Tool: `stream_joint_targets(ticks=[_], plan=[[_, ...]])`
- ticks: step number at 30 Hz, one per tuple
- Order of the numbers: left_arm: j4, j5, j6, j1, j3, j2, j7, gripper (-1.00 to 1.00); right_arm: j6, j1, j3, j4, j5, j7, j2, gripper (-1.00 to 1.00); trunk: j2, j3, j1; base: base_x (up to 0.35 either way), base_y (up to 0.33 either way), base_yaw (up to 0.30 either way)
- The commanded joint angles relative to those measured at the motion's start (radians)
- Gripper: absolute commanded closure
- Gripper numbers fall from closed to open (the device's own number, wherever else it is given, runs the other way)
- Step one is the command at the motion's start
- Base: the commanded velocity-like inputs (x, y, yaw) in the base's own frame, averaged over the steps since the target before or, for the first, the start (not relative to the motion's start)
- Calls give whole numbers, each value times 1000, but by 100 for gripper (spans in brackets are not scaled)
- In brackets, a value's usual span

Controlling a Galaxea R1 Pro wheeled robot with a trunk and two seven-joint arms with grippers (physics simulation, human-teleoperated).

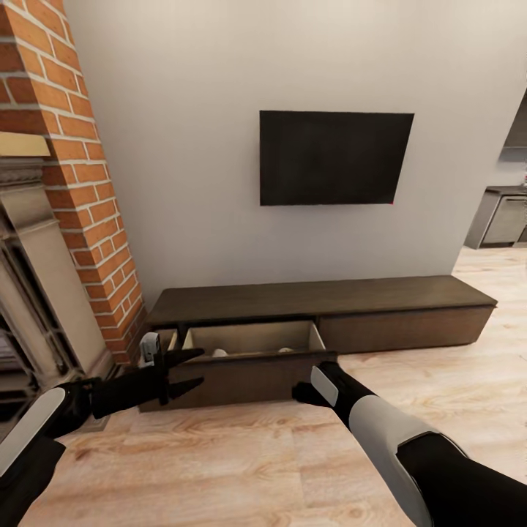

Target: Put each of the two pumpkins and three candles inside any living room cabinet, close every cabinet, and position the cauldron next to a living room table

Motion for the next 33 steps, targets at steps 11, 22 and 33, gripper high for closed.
stream_joint_targets(ticks=[11,22,33], plan=[[-2,11,1,-1,-4,0,9,-100,1,0,10,-2,-8,-5,-7,-100,-1,-1,-1,-97,0,0],[2,-3,-2,-1,-1,1,11,-100,0,0,9,-2,-9,-6,0,-100,-78,-35,42,-1,0,0],[30,-62,-5,-1,10,0,25,-100,-1,0,9,-1,-9,-6,-5,-100,-155,-70,84,0,0,0]])
